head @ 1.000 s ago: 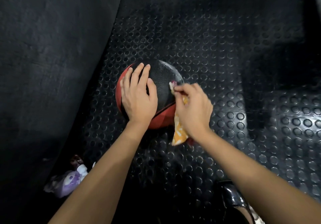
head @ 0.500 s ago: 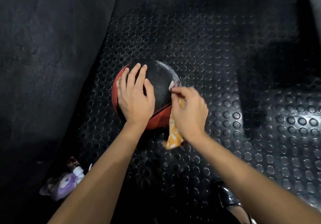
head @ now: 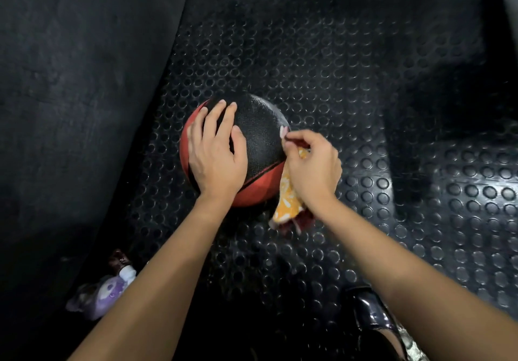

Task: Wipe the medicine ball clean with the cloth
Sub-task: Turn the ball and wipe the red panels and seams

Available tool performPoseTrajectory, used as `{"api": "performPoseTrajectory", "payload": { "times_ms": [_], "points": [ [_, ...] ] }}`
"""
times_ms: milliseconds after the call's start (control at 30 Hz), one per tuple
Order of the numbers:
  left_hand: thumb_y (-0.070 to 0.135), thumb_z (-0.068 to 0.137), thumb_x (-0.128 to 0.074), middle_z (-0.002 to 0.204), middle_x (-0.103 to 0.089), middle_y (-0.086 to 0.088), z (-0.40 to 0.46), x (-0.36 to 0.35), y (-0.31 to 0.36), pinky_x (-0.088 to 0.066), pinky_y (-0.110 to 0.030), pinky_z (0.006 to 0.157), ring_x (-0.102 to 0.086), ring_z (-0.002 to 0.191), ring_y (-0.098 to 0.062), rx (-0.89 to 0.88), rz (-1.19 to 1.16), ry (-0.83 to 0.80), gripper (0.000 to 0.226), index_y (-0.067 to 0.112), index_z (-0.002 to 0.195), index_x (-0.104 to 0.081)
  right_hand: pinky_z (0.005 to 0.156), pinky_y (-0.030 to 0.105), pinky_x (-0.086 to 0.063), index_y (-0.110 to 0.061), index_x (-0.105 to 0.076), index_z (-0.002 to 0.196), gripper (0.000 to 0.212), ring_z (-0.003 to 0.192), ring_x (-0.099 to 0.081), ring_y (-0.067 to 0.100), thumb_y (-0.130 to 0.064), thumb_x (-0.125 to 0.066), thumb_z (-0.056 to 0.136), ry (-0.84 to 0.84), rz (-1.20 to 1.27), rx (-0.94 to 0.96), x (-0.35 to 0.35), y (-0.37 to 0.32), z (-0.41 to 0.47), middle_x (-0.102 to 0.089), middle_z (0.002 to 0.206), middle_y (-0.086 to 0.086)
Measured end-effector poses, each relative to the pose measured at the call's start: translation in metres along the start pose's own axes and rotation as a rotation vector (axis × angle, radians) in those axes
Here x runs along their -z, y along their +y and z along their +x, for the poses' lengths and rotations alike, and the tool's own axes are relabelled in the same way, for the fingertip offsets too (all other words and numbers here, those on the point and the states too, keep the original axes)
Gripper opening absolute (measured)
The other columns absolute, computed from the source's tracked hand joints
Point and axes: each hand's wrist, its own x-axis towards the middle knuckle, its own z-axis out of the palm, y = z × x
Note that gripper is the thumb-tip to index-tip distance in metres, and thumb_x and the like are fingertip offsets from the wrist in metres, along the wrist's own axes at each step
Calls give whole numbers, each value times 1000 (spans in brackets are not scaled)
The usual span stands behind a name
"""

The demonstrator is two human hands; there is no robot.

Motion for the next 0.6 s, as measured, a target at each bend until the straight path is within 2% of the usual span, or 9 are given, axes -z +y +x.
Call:
{"api": "performPoseTrajectory", "payload": {
  "times_ms": [100, 267, 367, 467, 600],
  "points": [
    [27, 95, -37, 138, -54, 2, -3, 0, 2, -19, -32, 112, -40, 133, -23, 0, 0, 5, 43, 18, 131, -57, 75, 25, -39, -35, -69, 98, 15, 99, -61, 16, -29, -60, 87, 2, -4, -162, 0, 0, 23, -69, 102, -10],
    [27, 95, -36, 137, -54, 2, 1, 1, 2, -19, -31, 112, -41, 133, -23, 10, -9, 3, 43, 18, 130, -58, 76, 21, -36, -35, -70, 99, 16, 97, -59, 9, -29, -61, 87, -46, 39, -46, 3, 2, -14, -67, 105, -15],
    [28, 95, -36, 138, -53, 3, -1, 2, 2, -18, -30, 112, -39, 134, -22, 27, -26, -14, 43, 19, 131, -57, 75, 23, -37, -36, -70, 96, 13, 96, -60, 10, -31, -62, 86, -12, 37, -124, 0, 3, 7, -68, 102, -13],
    [28, 95, -37, 137, -54, 3, -1, 1, 6, -23, -36, 112, -40, 133, -23, 15, -18, -11, 42, 19, 131, -58, 74, 24, -40, -37, -70, 95, 13, 100, -60, 14, -30, -62, 87, -28, 32, -228, 1, 4, 30, -68, 103, -12],
    [27, 95, -38, 137, -54, 3, 2, 2, 1, -22, -34, 112, -40, 133, -22, 4, -22, -12, 41, 19, 130, -59, 83, 26, -45, -37, -71, 95, 14, 99, -61, 9, -30, -64, 85, -86, 77, -136, 5, 5, 1, -69, 103, -16]
  ]
}}
